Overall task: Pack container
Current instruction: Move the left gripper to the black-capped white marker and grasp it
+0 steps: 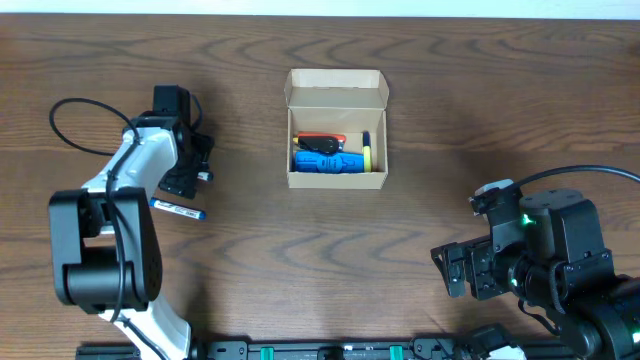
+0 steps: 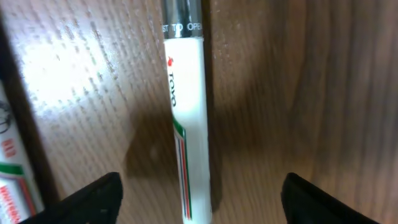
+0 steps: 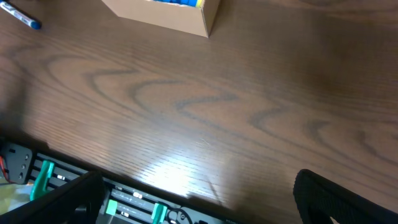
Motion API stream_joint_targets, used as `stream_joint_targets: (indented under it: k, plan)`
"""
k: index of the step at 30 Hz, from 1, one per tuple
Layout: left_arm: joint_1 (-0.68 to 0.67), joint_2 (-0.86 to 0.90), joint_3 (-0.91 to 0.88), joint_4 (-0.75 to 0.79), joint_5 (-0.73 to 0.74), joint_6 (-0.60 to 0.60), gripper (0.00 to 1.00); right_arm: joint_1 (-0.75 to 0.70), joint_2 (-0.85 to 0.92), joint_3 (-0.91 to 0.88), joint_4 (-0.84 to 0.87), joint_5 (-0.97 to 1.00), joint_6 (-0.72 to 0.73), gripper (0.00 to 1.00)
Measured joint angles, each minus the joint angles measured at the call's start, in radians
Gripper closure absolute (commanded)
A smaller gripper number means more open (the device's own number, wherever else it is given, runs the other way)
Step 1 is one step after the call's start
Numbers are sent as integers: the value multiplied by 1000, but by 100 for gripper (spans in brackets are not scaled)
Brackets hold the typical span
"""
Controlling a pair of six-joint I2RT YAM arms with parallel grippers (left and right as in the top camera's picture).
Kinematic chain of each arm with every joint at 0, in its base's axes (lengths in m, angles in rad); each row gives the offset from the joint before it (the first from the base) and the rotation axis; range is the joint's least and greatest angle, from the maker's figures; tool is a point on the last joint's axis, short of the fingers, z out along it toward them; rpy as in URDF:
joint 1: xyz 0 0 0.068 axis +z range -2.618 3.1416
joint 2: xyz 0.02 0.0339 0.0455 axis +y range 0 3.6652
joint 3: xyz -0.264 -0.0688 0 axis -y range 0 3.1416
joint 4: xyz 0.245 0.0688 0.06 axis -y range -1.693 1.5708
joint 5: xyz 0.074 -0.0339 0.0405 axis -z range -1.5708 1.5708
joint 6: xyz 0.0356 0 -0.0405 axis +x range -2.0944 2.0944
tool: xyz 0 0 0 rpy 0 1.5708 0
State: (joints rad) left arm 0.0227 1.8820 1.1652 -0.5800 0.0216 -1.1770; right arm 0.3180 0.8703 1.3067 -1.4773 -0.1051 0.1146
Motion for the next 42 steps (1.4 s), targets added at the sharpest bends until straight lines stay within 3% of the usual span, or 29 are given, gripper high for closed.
stream_joint_targets:
  k: [6,11,17,26,34,42]
  plan:
    - [0,16,0,38,2,-1,23,0,0,0,0,0,0,1]
    - [0,25,0,39,2,-2,32,0,0,0,1,0,0,1]
    - [2,34,4,36,6,0,61,0,0,0,0,0,0,1]
    - [3,40,7,36,34,4,93,0,0,0,0,0,0,1]
    - [3,40,10,39,107,34,94,0,0,0,0,0,0,1]
    - [-33,-27,82,-73,119,270,94,0,0,0,0,0,0,1]
